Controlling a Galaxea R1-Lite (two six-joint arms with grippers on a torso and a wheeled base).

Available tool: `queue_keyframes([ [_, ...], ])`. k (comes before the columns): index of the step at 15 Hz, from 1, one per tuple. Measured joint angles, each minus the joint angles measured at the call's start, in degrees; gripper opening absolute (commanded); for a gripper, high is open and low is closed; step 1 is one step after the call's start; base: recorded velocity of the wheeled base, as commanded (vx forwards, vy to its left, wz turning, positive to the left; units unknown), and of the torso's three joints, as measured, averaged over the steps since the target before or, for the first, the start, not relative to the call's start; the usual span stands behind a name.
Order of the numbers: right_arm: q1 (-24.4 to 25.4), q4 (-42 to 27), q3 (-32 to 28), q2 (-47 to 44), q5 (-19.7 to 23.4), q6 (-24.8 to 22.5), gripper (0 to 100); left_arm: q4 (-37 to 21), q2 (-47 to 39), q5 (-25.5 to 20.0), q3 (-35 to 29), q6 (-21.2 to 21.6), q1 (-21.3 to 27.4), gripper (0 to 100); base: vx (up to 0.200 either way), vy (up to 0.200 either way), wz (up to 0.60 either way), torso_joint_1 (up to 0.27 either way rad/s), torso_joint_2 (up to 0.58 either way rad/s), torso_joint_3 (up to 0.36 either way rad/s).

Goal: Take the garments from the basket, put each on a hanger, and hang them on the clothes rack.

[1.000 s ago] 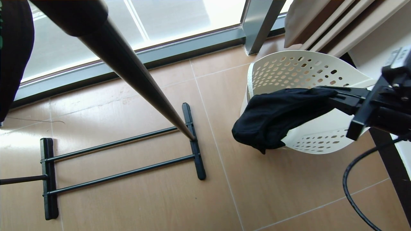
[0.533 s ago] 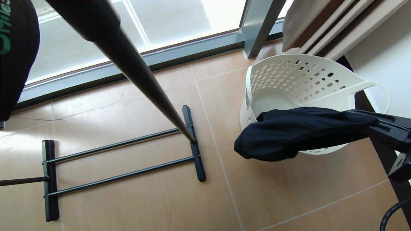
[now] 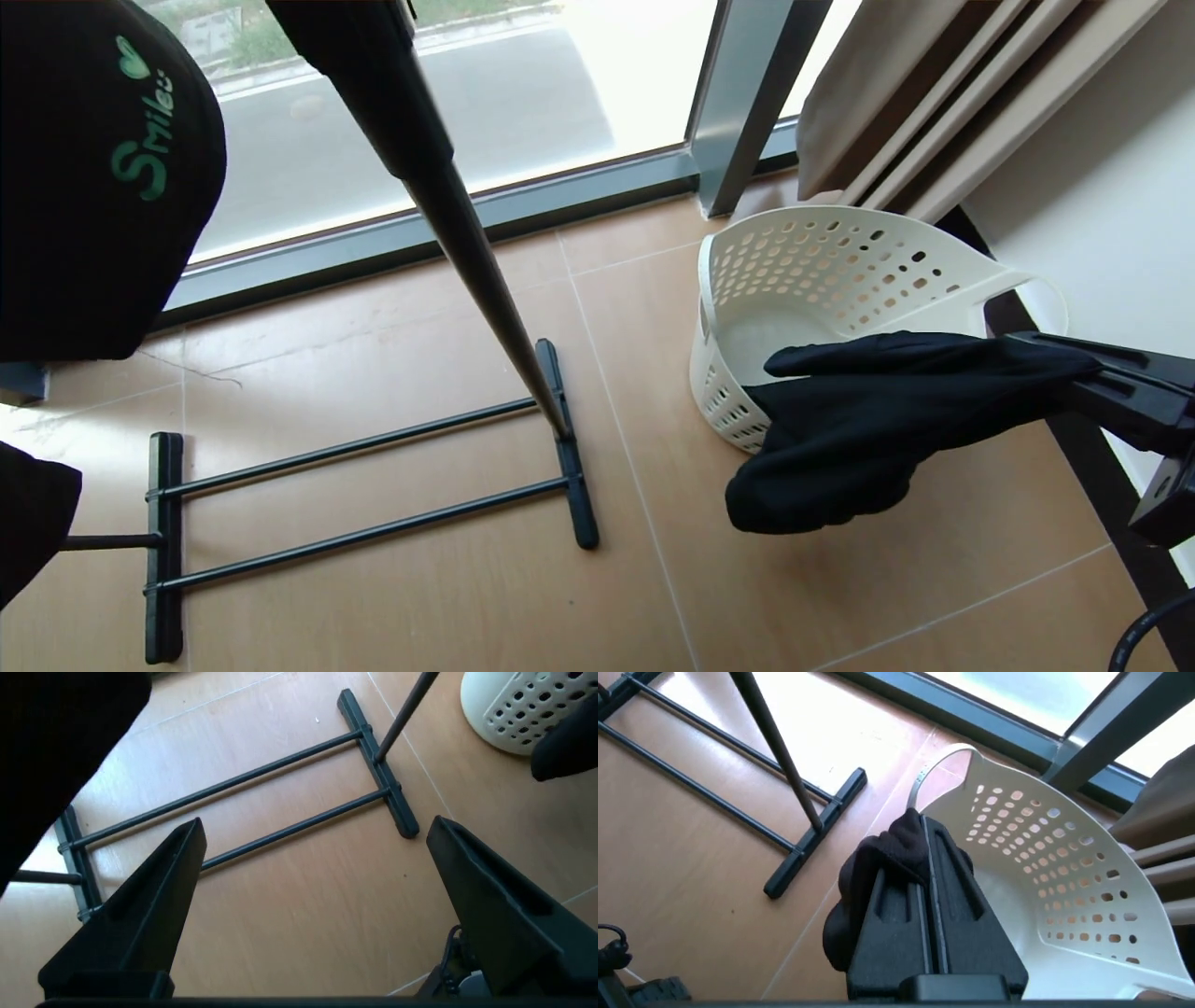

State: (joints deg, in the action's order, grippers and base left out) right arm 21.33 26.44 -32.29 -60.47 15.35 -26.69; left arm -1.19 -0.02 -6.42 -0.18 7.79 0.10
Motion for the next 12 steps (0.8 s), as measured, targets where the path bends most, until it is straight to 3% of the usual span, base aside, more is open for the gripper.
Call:
queue_keyframes([
  [5,0.0,0.1,0.4,-1.4,0.0,0.0,0,0.2,0.0,-0.7,0.0,1.8,0.0,100,0.000,0.000,0.00,0.035,-0.42,-0.172],
  [12,0.1,0.8,1.2,-2.4,0.0,-0.2,0,0.2,0.0,-0.7,0.0,1.9,0.0,100,0.000,0.000,0.00,0.112,-0.47,-0.168],
])
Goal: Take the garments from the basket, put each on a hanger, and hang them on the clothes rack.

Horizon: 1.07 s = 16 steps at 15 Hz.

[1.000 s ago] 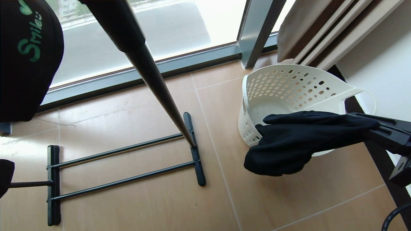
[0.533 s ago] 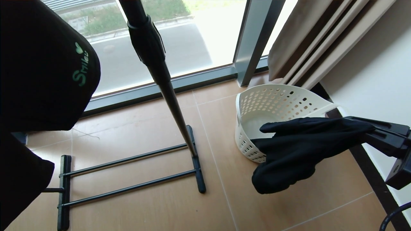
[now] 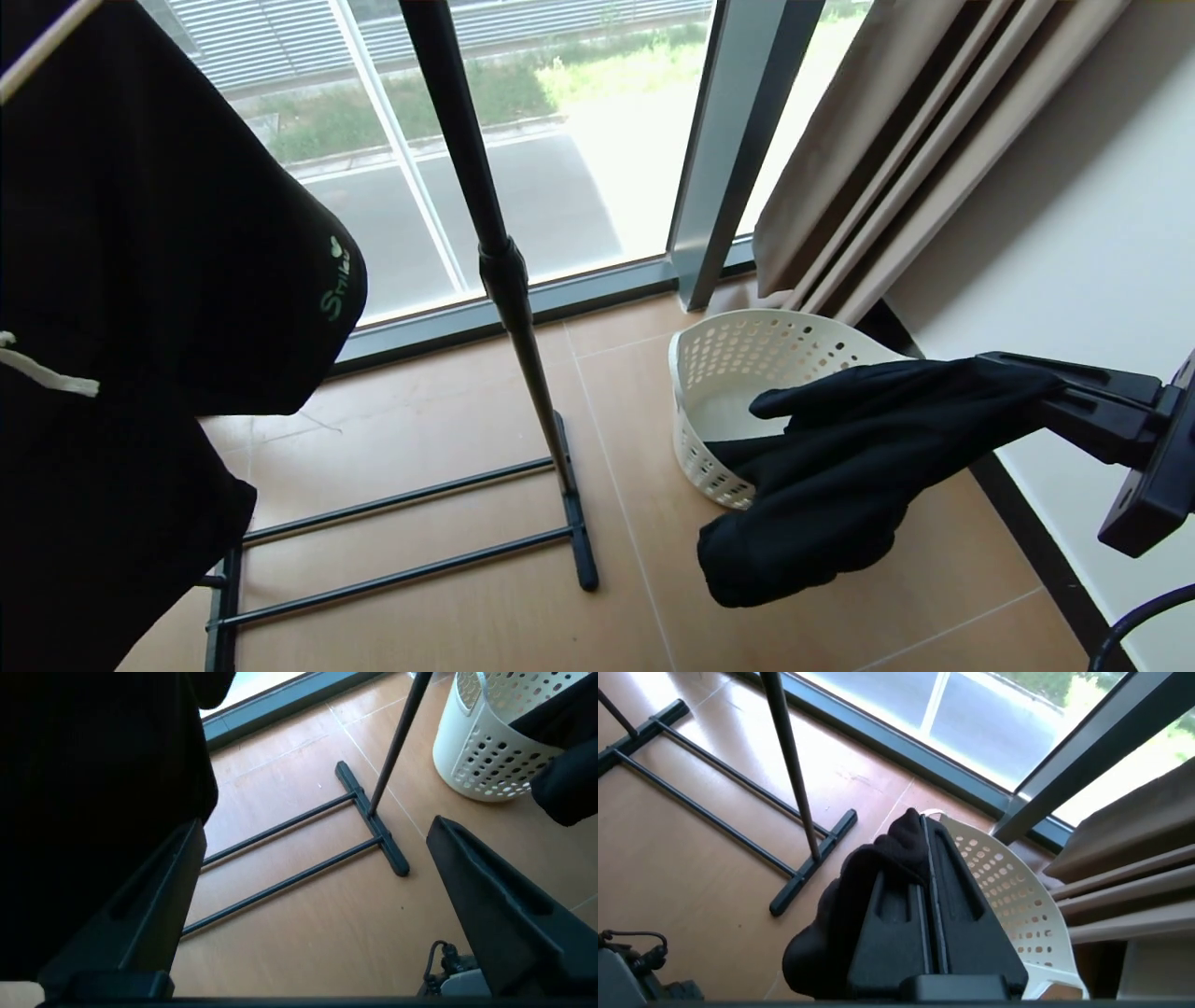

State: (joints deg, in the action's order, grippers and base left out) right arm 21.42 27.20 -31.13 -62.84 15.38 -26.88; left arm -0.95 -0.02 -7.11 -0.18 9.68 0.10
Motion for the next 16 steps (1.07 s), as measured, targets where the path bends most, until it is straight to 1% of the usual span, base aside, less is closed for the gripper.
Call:
queue_keyframes([
  [3,0.0,0.1,0.5,0.0,0.0,-0.1,0,0.0,0.0,0.0,0.0,-0.1,0.0,100,0.000,0.000,0.00,0.079,-0.27,0.004],
  [7,0.0,0.2,1.3,0.0,0.0,-0.3,0,0.0,0.0,0.0,0.0,-0.1,0.0,100,0.000,0.000,0.00,0.017,-0.04,0.163],
  [10,-0.1,0.1,0.4,-0.3,0.0,-0.3,0,0.0,0.0,0.0,0.0,-0.1,0.0,100,0.000,0.000,0.00,0.011,-0.02,0.183],
  [12,-0.2,0.0,0.1,-1.0,-0.1,-0.3,0,0.0,0.0,0.0,0.0,-0.1,0.0,100,0.000,0.000,0.00,0.105,-0.31,0.000],
  [16,-0.3,0.1,0.1,-1.6,0.0,-0.2,0,0.0,0.0,0.0,0.0,-0.1,0.0,100,0.000,0.000,0.00,0.166,-0.50,-0.117],
])
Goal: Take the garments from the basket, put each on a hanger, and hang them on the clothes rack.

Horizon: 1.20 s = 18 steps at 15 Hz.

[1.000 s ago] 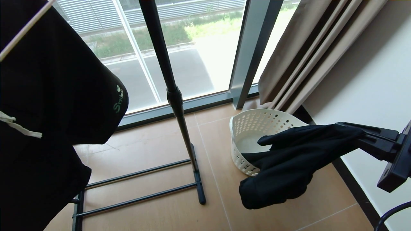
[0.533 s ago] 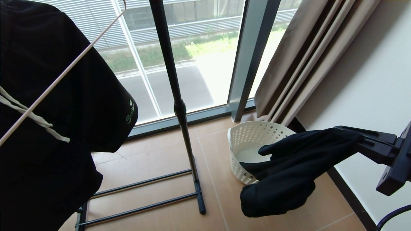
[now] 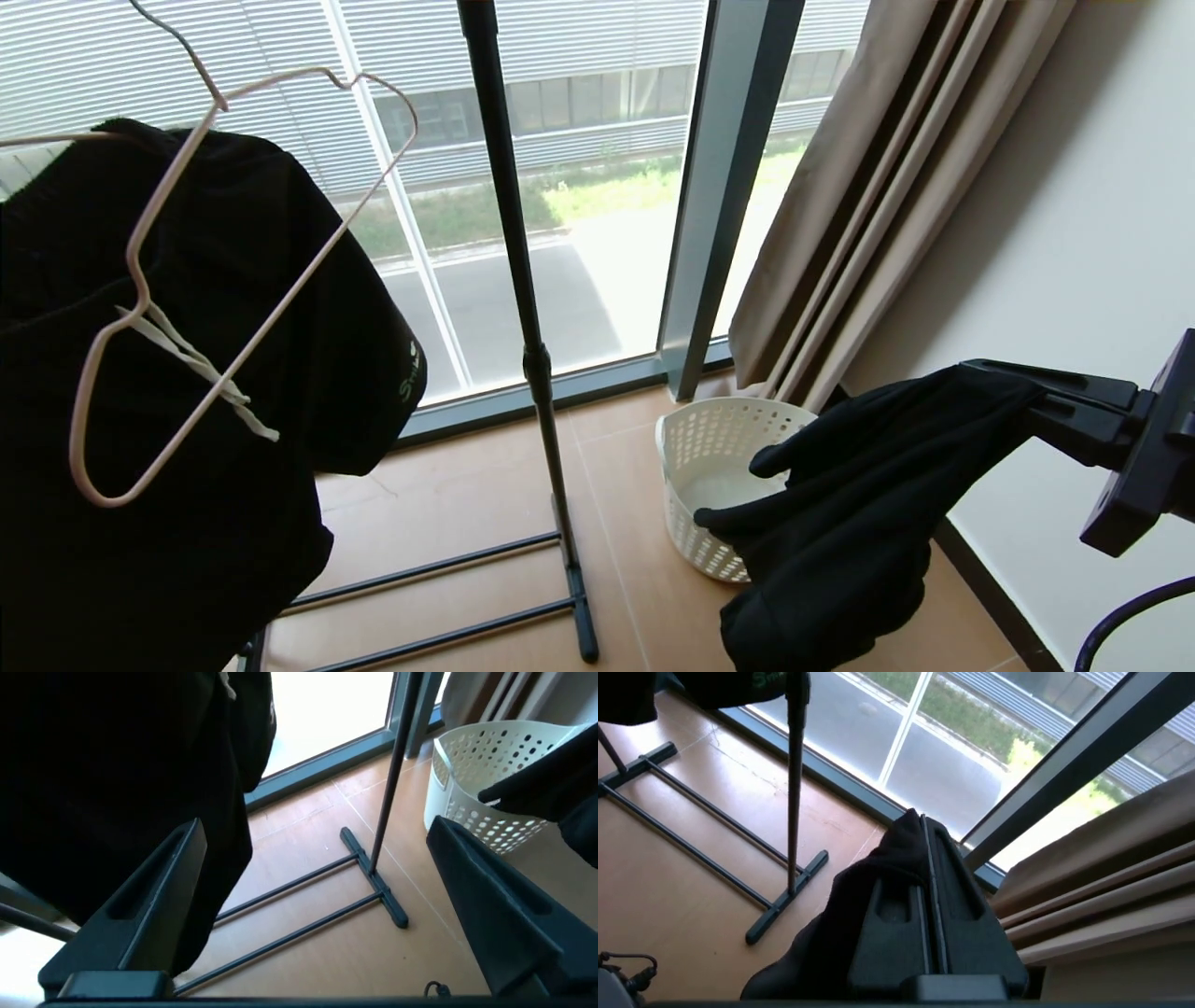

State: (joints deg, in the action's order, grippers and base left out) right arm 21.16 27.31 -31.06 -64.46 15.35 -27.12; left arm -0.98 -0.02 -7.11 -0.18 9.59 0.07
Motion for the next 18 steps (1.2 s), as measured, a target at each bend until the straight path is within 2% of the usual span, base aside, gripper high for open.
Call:
queue_keyframes([
  [8,0.0,0.1,0.9,-0.1,0.0,-0.1,0,0.0,0.0,0.0,0.0,0.0,0.0,100,0.000,0.000,0.00,0.212,-0.54,-0.130],
  [18,0.0,0.1,1.0,0.2,0.1,-0.1,0,0.0,0.0,0.0,0.0,0.0,0.0,100,0.000,0.000,0.00,0.013,-0.01,0.094],
])
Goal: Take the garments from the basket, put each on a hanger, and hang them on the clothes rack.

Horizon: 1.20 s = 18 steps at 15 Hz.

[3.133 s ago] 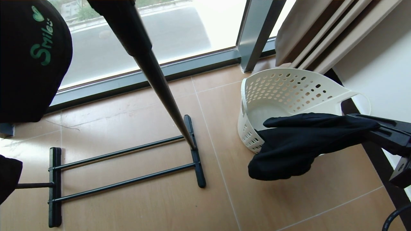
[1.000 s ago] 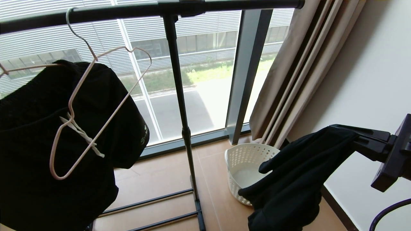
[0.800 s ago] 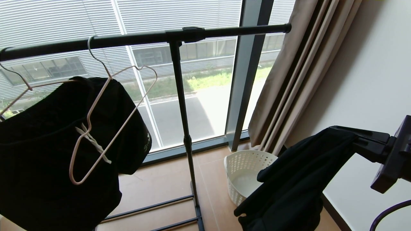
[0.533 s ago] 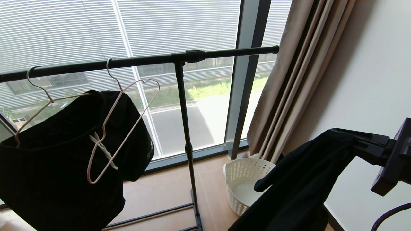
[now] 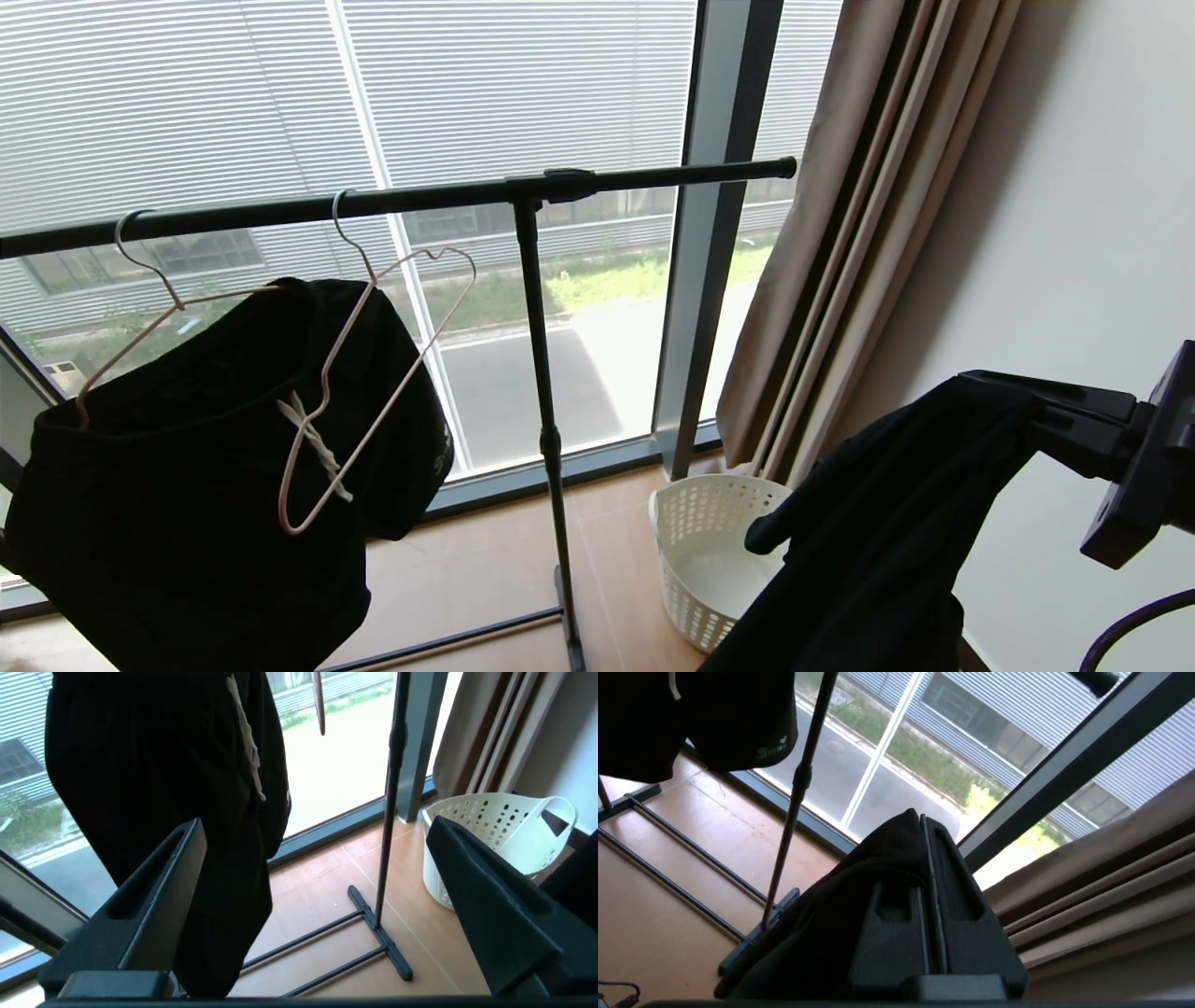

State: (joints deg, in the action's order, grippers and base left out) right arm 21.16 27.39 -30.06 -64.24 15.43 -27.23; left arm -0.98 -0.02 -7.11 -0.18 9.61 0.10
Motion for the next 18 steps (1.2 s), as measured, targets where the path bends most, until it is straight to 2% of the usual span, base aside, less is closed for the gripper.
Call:
queue_keyframes([
  [11,0.0,0.0,0.3,-0.2,0.0,0.0,0,0.0,0.0,0.0,0.0,-0.1,0.0,100,0.000,0.000,0.00,0.001,0.00,0.058],
  [18,0.0,0.0,0.0,-0.4,0.0,0.0,0,0.0,0.0,0.1,0.0,-0.4,0.0,100,0.000,0.000,0.60,0.005,0.00,0.004],
])
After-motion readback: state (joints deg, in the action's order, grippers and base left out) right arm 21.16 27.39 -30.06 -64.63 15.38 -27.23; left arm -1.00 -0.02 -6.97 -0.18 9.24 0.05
